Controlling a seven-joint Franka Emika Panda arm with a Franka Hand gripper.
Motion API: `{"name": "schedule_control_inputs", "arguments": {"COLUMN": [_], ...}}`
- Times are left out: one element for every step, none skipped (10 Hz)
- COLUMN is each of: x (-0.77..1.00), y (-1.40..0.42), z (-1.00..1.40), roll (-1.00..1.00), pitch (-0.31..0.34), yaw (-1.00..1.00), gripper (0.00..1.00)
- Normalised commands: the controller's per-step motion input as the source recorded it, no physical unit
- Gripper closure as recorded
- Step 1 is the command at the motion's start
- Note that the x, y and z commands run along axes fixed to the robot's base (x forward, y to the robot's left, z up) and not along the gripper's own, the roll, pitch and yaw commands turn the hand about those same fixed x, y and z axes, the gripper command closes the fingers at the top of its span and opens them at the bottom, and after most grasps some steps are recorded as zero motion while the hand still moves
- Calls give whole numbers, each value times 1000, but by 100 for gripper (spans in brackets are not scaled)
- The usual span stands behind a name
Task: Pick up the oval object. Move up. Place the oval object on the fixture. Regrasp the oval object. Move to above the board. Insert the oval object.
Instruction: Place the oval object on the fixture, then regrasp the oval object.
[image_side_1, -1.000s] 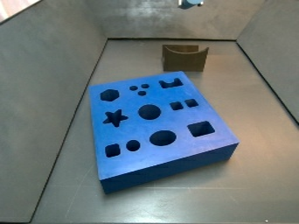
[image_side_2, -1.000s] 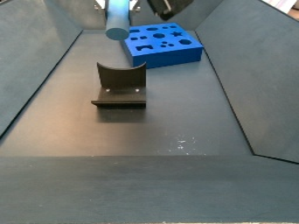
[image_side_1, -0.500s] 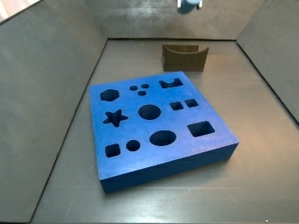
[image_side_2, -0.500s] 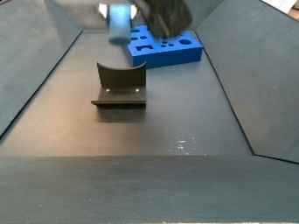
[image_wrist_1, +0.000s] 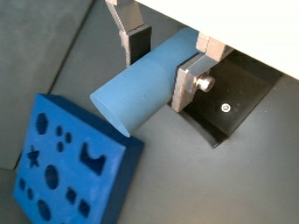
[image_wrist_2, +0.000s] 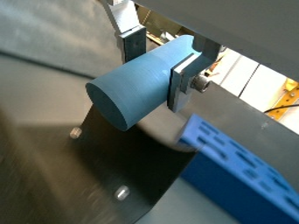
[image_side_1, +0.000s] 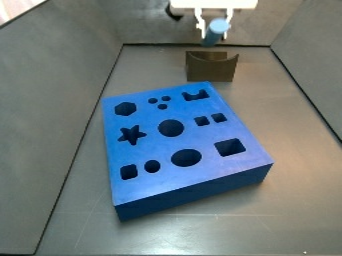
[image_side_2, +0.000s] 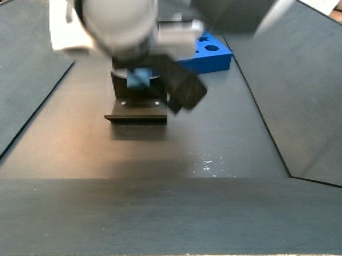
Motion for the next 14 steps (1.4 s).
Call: {"name": "schedule_control_inputs", "arguments": {"x": [162, 125, 101, 80, 0, 0, -8, -18, -34, -37, -46, -43, -36, -36], "y": [121, 102, 77, 51, 0, 0, 0, 0, 1, 4, 8, 8, 9, 9], "z": [-941, -720, -513, -257, 0, 1000, 1000, 1000, 1000, 1000, 900, 773, 460, 328], "roll": [-181, -142, -110, -73, 0, 3, 4, 8, 8, 6, 1, -1, -4, -4], "pitch": [48, 29, 14, -6, 0, 1, 9, 10, 16, 18, 24, 26, 29, 30], "yaw": [-141, -143, -137, -122, 0, 58, 57, 55, 47, 42, 31, 27, 17, 15], "gripper": [100, 100, 100, 100, 0, 0, 0, 0, 0, 0, 0, 0, 0, 0]}}
